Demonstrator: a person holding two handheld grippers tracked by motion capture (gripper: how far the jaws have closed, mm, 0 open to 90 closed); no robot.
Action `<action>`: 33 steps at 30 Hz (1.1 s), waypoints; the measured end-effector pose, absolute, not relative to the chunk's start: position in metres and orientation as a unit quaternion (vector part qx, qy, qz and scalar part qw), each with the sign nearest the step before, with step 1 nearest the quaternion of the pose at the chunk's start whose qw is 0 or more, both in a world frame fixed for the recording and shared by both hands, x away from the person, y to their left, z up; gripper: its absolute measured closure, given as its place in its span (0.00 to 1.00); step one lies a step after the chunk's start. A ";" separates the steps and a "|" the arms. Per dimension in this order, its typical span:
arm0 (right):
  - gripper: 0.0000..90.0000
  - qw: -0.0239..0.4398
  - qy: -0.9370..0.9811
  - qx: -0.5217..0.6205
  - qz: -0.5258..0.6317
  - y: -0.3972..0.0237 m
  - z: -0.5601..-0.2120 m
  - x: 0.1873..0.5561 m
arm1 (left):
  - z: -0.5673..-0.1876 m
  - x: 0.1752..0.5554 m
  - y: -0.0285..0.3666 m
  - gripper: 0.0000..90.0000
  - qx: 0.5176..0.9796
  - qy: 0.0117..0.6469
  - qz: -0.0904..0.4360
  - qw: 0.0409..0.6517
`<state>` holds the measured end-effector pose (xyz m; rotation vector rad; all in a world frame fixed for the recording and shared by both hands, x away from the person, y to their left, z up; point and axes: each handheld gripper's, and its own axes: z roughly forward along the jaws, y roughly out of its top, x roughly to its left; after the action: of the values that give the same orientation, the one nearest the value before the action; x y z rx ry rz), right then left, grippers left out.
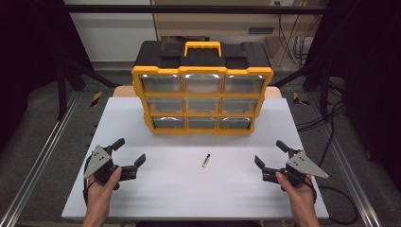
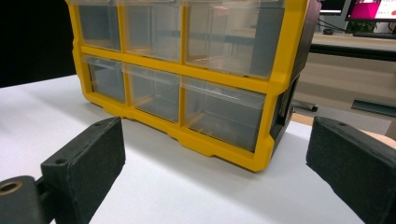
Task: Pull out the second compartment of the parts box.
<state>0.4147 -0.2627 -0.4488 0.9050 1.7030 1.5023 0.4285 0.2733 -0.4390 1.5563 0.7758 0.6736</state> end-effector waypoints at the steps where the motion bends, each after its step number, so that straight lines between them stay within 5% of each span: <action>1: 0.05 0.341 0.655 0.349 0.577 -0.262 -0.449 0.415 | -0.439 0.428 0.273 0.01 0.670 0.334 0.290 0.596; 33: 0.03 0.344 0.650 0.366 0.570 -0.262 -0.449 0.412 | -0.416 0.430 0.242 0.02 0.699 0.303 0.316 0.565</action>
<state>0.4118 -0.2620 -0.4487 0.9500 1.6898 1.4807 0.4297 0.2421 -0.4160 1.6439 0.7125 0.7442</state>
